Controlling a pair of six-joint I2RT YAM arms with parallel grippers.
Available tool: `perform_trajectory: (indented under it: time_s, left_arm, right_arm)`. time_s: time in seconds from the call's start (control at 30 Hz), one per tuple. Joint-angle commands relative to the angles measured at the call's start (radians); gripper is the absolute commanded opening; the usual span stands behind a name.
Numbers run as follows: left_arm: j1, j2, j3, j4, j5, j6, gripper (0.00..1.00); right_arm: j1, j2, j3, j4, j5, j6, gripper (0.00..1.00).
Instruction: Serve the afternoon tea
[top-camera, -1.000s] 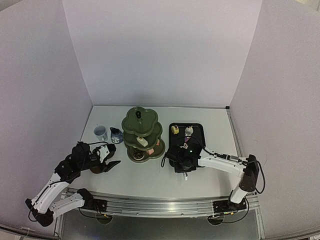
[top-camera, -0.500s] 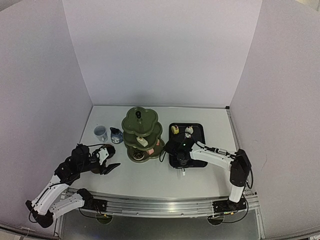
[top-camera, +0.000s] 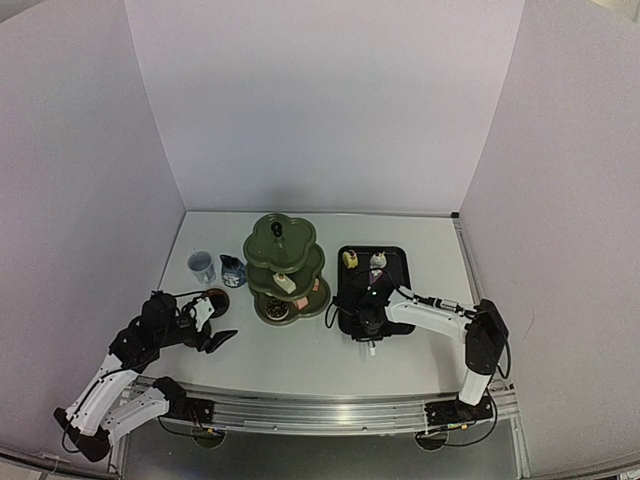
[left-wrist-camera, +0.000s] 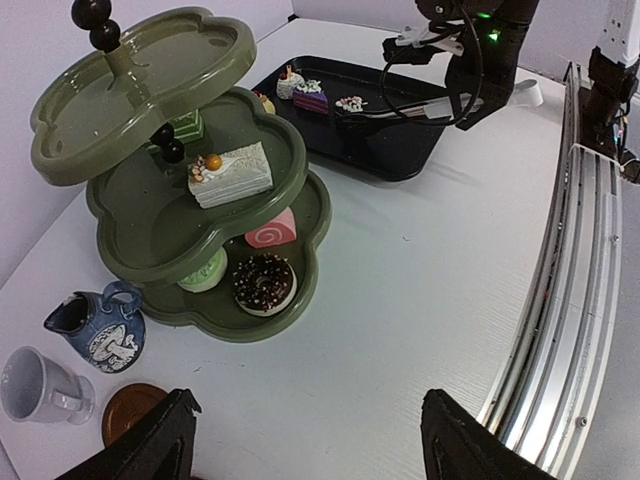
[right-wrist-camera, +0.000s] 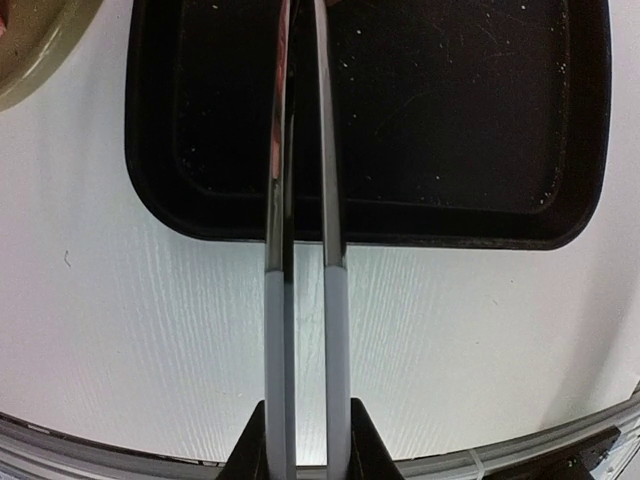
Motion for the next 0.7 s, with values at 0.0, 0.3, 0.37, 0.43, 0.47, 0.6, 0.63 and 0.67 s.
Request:
perform_trajectory:
  time_s: [0.0, 0.3, 0.37, 0.43, 0.47, 0.6, 0.63, 0.67]
  left_arm:
    - [0.02, -0.018, -0.016, 0.008, 0.015, -0.02, 0.8]
    - [0.033, -0.027, -0.036, 0.014, 0.016, -0.017, 0.81]
    - [0.034, -0.029, -0.038, 0.016, 0.012, -0.014, 0.81]
    - [0.034, -0.031, -0.04, 0.015, 0.009, -0.011, 0.81]
    - [0.035, -0.033, -0.04, 0.013, 0.009, -0.01, 0.81]
    - [0.036, -0.039, -0.045, 0.011, 0.009, -0.004, 0.81]
    - [0.037, -0.041, -0.047, 0.012, 0.008, -0.004, 0.81]
    - [0.038, -0.042, -0.049, 0.014, 0.008, -0.004, 0.81]
  right_arm:
    - [-0.004, -0.087, -0.038, -0.067, -0.011, 0.036, 0.0]
    - [-0.004, -0.179, -0.085, -0.136, -0.009, 0.049, 0.0]
    - [-0.005, -0.199, -0.094, -0.134, -0.033, 0.025, 0.0]
    - [-0.004, -0.22, -0.092, -0.127, -0.075, -0.015, 0.0]
    - [-0.003, -0.232, -0.092, -0.129, -0.094, -0.034, 0.0]
    - [-0.002, -0.3, -0.122, -0.167, -0.098, -0.06, 0.0]
    - [-0.002, -0.319, -0.137, -0.173, -0.086, -0.063, 0.0]
    - [-0.004, -0.336, -0.154, -0.176, -0.08, -0.067, 0.01]
